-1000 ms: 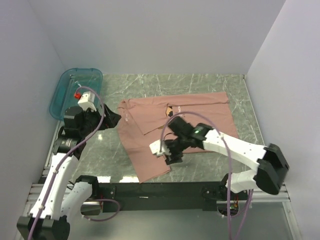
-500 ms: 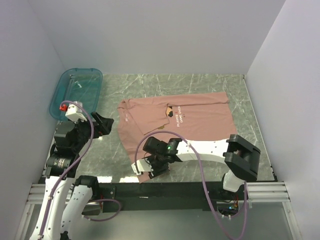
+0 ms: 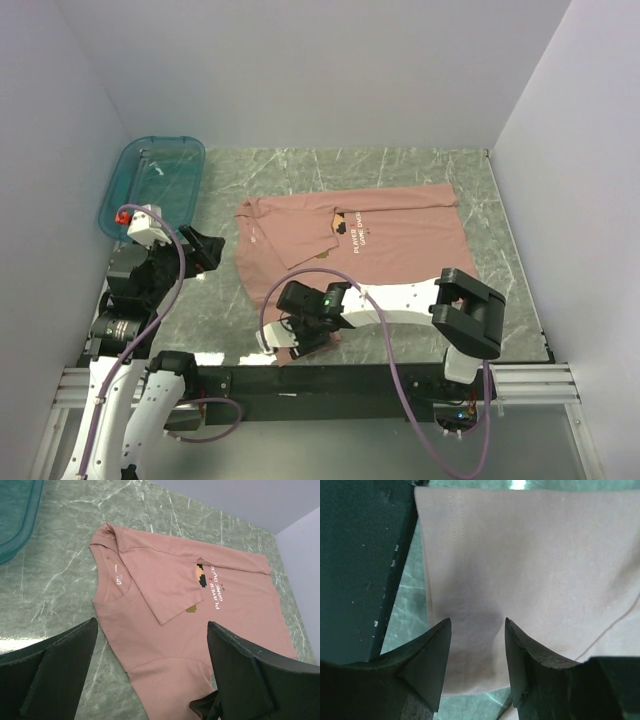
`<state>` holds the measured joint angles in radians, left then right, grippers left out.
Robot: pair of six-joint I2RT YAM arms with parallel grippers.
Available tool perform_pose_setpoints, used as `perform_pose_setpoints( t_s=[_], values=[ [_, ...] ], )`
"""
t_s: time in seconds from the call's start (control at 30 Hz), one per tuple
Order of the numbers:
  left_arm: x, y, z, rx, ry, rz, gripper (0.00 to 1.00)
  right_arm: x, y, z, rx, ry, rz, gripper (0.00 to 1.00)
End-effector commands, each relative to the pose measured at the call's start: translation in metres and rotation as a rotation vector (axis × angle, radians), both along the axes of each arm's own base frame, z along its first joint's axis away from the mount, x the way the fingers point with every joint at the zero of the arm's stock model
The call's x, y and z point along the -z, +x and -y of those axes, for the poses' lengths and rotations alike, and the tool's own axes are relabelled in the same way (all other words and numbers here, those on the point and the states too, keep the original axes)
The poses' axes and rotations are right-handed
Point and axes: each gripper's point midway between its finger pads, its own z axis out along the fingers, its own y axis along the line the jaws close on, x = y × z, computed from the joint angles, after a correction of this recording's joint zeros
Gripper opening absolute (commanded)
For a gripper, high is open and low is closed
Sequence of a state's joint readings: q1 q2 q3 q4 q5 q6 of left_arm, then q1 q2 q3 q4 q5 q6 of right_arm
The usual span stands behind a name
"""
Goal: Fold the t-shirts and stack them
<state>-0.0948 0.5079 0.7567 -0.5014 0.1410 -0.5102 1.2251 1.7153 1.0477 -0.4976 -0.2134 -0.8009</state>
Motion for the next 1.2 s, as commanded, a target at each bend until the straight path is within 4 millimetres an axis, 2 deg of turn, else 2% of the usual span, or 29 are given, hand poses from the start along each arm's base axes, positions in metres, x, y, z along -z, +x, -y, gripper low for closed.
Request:
perform_pose_setpoints(
  t_s=[0.0,0.13,0.23,0.43,0.5,0.6,0.67,0.7,0.73,0.8,1.0,1.03,1.1,1.13,1.17],
  values=[
    [-0.019,-0.001,-0.001,-0.005,-0.007,0.048,0.96,-0.007,-0.008,-0.017,-0.033,0.03,0.009,0.54],
    [-0.019,-0.003,-0.002,-0.006,0.0,0.049,0.96,-0.012,-0.029,-0.021,-0.088,0.042,-0.029,0.52],
    [-0.02,-0.004,-0.001,-0.002,-0.001,0.051,0.96,-0.006,-0.036,-0.024,-0.101,0.029,-0.026,0.52],
    [-0.023,-0.009,0.001,0.013,-0.008,0.067,0.96,0.02,-0.026,-0.02,-0.06,-0.05,0.023,0.49],
    [-0.024,-0.009,0.004,0.031,-0.01,0.07,0.96,0.025,-0.025,-0.016,-0.06,-0.07,0.028,0.46],
    [-0.024,-0.011,0.01,0.07,-0.015,0.075,0.95,0.028,-0.025,-0.012,-0.06,-0.087,0.019,0.35],
    [-0.024,-0.011,0.012,0.08,-0.016,0.079,0.95,0.028,-0.024,-0.012,-0.053,-0.091,0.006,0.24],
    [-0.024,-0.011,0.013,0.088,-0.016,0.082,0.95,0.026,-0.022,-0.013,-0.046,-0.084,-0.001,0.19],
    [-0.023,-0.012,0.014,0.091,-0.016,0.08,0.95,0.025,-0.023,-0.012,-0.044,-0.087,-0.021,0.09],
    [-0.022,-0.012,0.016,0.102,-0.023,0.08,0.95,0.02,-0.018,-0.014,-0.024,-0.068,-0.038,0.01],
    [-0.003,-0.007,0.029,0.15,-0.099,0.035,0.95,-0.002,-0.017,-0.017,-0.011,-0.001,-0.14,0.0],
    [0.01,-0.006,0.034,0.172,-0.119,0.0,0.94,-0.007,-0.014,-0.014,0.003,0.005,-0.16,0.0],
    [0.018,-0.004,0.04,0.185,-0.174,-0.037,0.93,-0.02,-0.015,-0.019,0.002,0.04,-0.208,0.0],
    [0.027,-0.002,0.045,0.2,-0.199,-0.066,0.92,-0.023,-0.01,-0.013,0.024,0.032,-0.229,0.0],
    [0.03,-0.001,0.048,0.212,-0.221,-0.08,0.91,-0.03,-0.008,-0.016,0.026,0.049,-0.243,0.0]
  ],
)
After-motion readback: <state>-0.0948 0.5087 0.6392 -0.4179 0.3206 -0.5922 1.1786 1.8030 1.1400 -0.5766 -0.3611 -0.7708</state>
